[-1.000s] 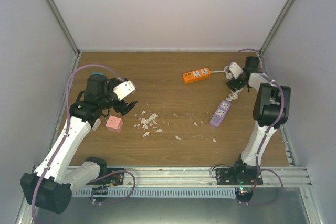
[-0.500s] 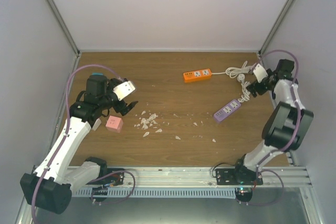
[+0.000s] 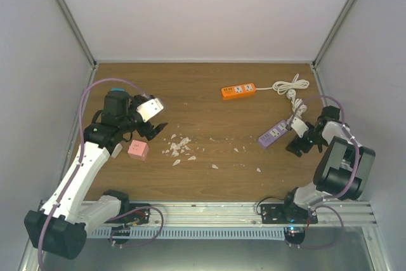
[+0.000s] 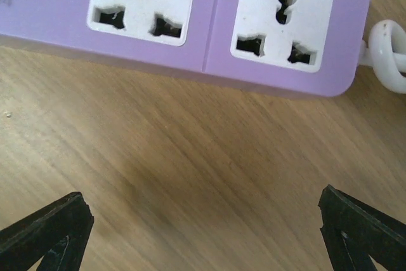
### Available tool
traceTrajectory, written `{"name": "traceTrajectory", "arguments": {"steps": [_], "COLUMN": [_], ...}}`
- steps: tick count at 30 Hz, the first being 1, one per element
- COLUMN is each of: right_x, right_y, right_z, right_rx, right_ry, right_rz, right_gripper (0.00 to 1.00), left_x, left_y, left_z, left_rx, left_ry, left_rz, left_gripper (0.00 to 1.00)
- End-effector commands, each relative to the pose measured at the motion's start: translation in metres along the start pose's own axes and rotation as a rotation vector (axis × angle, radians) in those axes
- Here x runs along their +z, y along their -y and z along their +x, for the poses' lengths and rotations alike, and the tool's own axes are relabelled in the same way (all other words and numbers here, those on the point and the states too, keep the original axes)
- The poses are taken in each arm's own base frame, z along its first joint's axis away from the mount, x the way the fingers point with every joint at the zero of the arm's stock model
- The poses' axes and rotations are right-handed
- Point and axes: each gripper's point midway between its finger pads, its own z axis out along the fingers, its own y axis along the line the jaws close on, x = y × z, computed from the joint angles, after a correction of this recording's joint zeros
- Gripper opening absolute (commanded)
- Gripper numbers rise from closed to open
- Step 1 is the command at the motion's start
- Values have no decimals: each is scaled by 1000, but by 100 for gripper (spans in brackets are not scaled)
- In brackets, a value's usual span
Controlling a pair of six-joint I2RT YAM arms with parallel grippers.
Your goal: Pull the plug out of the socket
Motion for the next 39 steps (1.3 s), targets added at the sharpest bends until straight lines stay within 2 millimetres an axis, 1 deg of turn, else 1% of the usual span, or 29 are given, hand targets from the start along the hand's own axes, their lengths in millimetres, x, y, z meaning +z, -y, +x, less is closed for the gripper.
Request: {"name": "traceTrajectory", "arguments": {"steps": [1, 5, 9, 13, 17, 20, 25, 28, 31, 32, 34, 35, 36, 39], "right_x": [15, 31, 46, 55, 69, 75, 74, 73, 65, 62, 49, 36, 28, -16], "right_y": [8, 10, 7, 11, 5, 3, 18, 28, 35, 34, 29, 25, 20, 8], "right_z": [-7, -21, -48, -81, -115, -147, -197, -220, -237, -239, -246, -251, -254, -269], "right_rx": [-9, -14, -19, -12, -13, 26, 142, 212, 257, 263, 251, 232, 214, 148], "right_ry": [27, 49, 76, 122, 153, 203, 302, 344, 390, 401, 430, 459, 476, 555], "right_rz": [16, 20, 4, -9, -45, -88, -134, -143, -138, -148, -170, -187, -202, -214], "right_gripper": [98, 95, 93, 91, 91, 91, 91, 91, 91, 91, 92, 93, 94, 99], "left_x": [-5, -8, -10, -7, -3, 1, 9, 13, 16, 17, 18, 18, 17, 13], "left_y": [0, -1, -6, -8, -10, -11, -14, -16, -21, -22, -25, -28, -30, -40], "left_z": [-6, -6, -8, -6, -5, -5, -3, -1, 0, 0, 1, 1, 1, -9], "left_rx": [-2, -1, -11, -25, -36, -55, -108, -140, -169, -180, -208, -222, -236, -281], "left_ry": [39, 43, 45, 31, 23, 18, -1, -14, -24, -27, -33, -36, -34, 0], "left_rz": [-8, -27, -52, -52, -48, -40, -20, -12, -9, -6, 9, 19, 31, 69], "left_gripper": [99, 99, 99, 99, 99, 99, 99, 99, 99, 99, 99, 99, 99, 99]}}
